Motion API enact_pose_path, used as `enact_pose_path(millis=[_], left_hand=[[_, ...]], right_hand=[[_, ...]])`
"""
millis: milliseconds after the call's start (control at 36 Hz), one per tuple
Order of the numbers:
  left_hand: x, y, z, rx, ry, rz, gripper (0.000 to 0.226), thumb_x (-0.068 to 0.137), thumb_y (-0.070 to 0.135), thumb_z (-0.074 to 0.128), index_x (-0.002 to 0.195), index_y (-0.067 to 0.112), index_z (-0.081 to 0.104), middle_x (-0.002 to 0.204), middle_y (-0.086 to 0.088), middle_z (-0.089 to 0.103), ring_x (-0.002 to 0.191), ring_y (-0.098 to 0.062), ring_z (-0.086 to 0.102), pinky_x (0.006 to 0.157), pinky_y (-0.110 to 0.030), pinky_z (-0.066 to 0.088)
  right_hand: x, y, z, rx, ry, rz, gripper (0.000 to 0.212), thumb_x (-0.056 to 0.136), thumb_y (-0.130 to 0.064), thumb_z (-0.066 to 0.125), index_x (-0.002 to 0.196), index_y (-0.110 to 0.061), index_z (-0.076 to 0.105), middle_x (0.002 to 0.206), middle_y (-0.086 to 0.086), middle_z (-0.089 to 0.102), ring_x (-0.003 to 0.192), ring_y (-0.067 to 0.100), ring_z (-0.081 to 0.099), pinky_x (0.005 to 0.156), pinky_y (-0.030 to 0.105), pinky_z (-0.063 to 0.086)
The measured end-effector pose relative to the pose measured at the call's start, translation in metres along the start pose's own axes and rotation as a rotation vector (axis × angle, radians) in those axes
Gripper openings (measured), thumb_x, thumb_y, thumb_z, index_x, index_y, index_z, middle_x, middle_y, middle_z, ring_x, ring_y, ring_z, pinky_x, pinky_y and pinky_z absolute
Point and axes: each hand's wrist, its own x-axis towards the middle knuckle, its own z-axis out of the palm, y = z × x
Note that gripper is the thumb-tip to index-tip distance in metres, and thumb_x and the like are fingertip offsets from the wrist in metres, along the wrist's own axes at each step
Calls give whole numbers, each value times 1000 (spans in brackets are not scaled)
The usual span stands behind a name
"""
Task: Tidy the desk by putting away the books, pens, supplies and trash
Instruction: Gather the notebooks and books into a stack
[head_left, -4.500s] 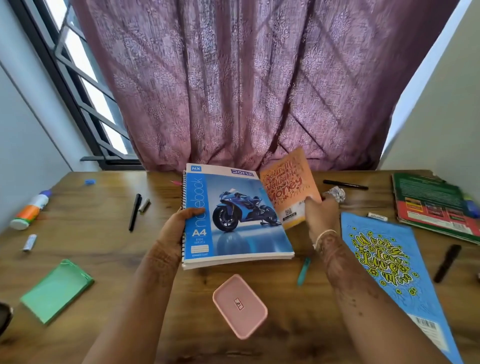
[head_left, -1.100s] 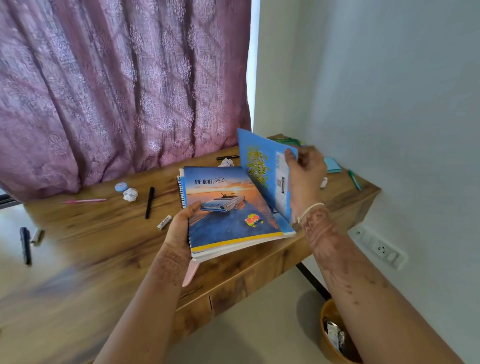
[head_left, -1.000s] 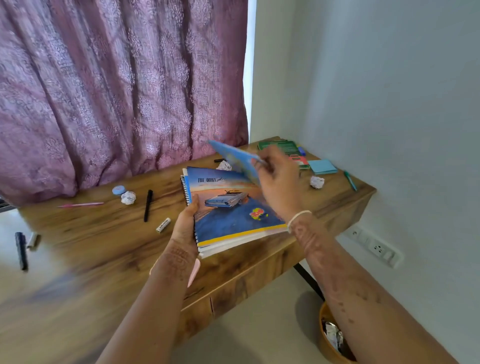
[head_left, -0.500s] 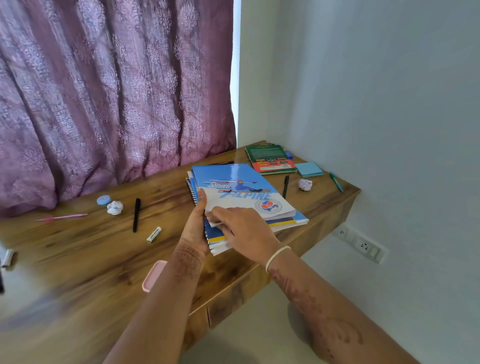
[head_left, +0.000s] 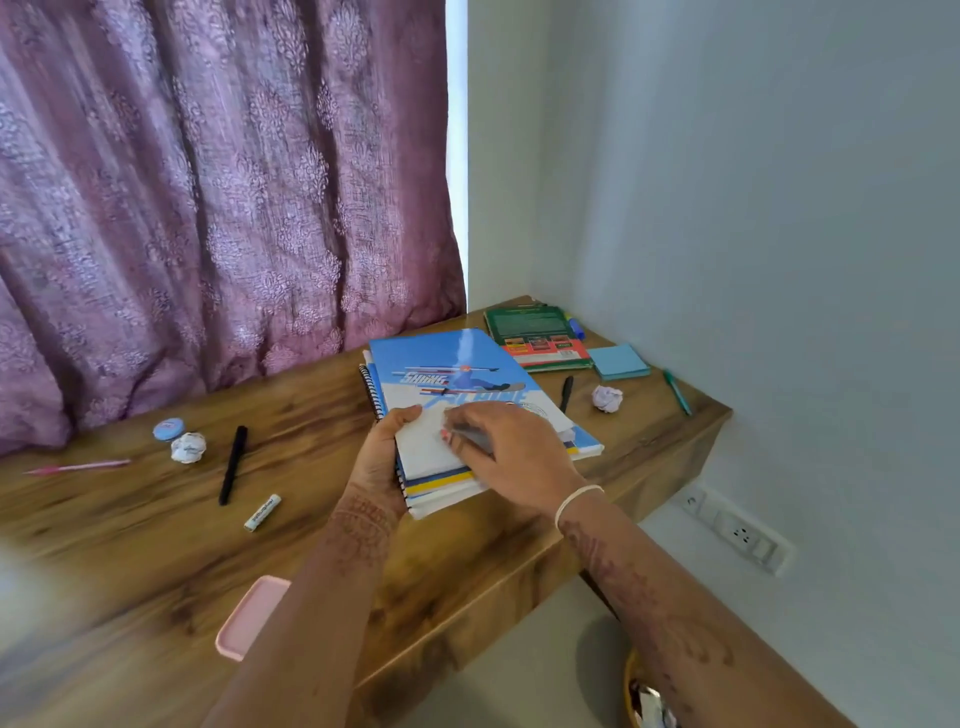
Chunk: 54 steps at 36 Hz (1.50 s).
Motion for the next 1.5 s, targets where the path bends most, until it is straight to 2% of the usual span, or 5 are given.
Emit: enact_pose_path(millis=[639,944,1056,1250,1500], left_hand=[[112,-6,48,-32,281,102,34,88,20,59,121,13,58,111,-18,70,84,-35,70,62,-48,60],[165,14,34,56,373,92,37,87,21,61,122,11,59,113,-19,70,87,-35,69,64,-46,61],[181,22,33,88,353,64,23,90,20,57,111,10,61,95,-15,75,71,-30,72,58,-40,61],[203,33,26,130,334,23,33,90,21,54,120,7,59,110,-20,70,81,-33,70,69,-44,58],[218,36,24,119,284,16,18,94,19,50,104,8,60,79,-14,75,59,-26,71,49,-33,59]], right_hand=[[123,256,-9,121,-133,488,33,96,-41,46,117,-21,62,115,5,68,103,27,62,90,40,49],[156,327,20,-207,-207,696,19,90,-24,50,107,-19,59,108,6,67,104,28,60,95,41,39],[173,335,36,-252,-225,735,30,91,-43,53,113,-22,59,114,4,66,110,27,59,101,45,33],[201,342,54,-355,-255,776,92,60,-88,51,120,-19,54,117,4,62,113,27,56,100,46,33],[214,339,45,-371,-322,768,90,46,-91,61,109,-26,58,110,1,63,108,23,58,94,36,37]])
